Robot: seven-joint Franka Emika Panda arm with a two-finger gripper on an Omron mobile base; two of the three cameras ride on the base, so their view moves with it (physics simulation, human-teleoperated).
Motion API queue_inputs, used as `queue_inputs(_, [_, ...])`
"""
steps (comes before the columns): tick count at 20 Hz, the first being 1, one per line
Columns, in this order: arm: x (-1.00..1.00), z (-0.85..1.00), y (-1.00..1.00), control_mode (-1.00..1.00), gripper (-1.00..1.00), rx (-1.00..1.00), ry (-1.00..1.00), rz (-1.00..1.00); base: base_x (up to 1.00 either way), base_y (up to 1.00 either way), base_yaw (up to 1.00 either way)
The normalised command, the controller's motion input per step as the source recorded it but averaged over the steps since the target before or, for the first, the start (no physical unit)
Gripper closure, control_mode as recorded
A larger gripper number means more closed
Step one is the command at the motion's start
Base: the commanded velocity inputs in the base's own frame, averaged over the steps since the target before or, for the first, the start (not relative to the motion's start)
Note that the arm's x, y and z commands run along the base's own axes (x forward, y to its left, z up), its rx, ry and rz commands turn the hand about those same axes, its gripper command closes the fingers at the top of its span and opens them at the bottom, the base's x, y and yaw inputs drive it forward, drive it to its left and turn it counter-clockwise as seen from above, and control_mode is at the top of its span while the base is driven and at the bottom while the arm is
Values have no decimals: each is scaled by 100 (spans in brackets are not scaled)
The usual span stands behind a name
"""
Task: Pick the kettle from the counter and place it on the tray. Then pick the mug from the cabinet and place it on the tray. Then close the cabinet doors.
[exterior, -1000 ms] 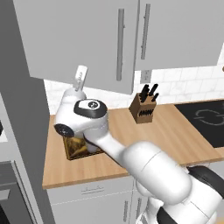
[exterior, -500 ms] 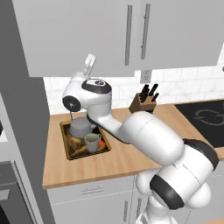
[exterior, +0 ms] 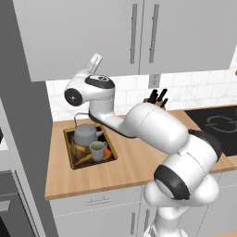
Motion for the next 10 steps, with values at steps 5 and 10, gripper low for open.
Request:
queue_inputs(5, [100, -5, -25, -100, -100, 10, 5, 7, 0, 0, 0])
queue_inputs(10, [67, -6, -22, -100, -100, 8, 3, 3, 0, 0, 0])
